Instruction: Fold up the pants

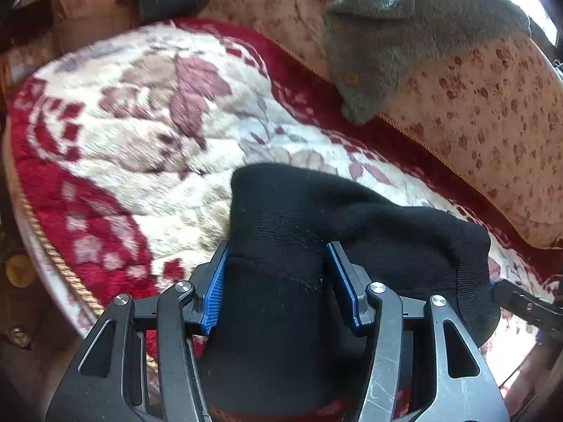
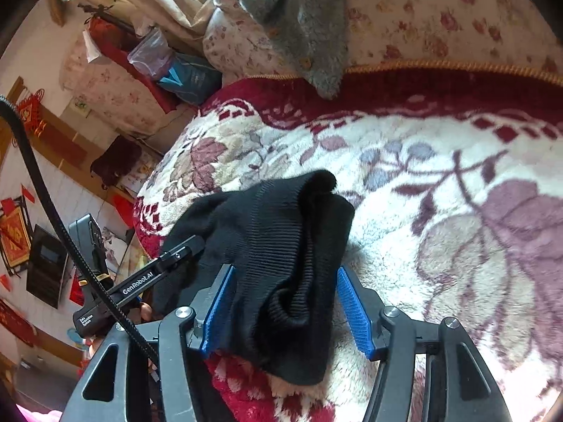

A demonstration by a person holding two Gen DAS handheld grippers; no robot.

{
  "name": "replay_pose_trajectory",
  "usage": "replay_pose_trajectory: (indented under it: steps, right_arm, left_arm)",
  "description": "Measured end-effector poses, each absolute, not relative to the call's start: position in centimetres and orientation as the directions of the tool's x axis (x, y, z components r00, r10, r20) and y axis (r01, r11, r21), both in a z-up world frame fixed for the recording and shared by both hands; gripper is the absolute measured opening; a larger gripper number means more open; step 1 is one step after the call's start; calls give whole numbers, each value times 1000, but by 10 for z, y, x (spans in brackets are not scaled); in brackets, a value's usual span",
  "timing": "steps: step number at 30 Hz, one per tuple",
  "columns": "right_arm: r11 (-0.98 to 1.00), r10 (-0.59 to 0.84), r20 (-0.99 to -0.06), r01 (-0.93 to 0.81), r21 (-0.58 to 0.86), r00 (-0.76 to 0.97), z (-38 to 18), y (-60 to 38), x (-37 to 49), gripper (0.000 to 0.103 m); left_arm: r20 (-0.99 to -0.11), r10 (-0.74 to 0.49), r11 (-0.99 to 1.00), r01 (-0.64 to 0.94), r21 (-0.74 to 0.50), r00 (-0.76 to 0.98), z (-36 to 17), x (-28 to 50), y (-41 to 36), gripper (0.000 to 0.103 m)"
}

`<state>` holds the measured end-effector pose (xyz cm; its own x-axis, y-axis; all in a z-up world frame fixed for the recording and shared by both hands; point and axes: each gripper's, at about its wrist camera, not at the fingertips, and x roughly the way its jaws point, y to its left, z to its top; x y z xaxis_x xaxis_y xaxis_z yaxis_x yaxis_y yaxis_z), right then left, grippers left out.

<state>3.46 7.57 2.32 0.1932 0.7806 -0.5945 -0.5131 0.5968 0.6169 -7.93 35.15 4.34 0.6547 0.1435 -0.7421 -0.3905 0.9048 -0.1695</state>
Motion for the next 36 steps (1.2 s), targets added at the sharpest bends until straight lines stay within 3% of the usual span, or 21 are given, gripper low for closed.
replay_pose_trajectory:
  steps: [14, 36]
  right_arm:
    - [614, 754, -606, -601, 511, 255, 61, 84, -2, 58]
    - [626, 727, -625, -647, 435, 283, 68, 76, -39, 64]
  left_arm:
    - [-642, 249, 924, -378, -67, 725, 86, -120, 306, 54]
    - [-654, 281, 905, -421, -64, 702, 90, -156, 279, 54]
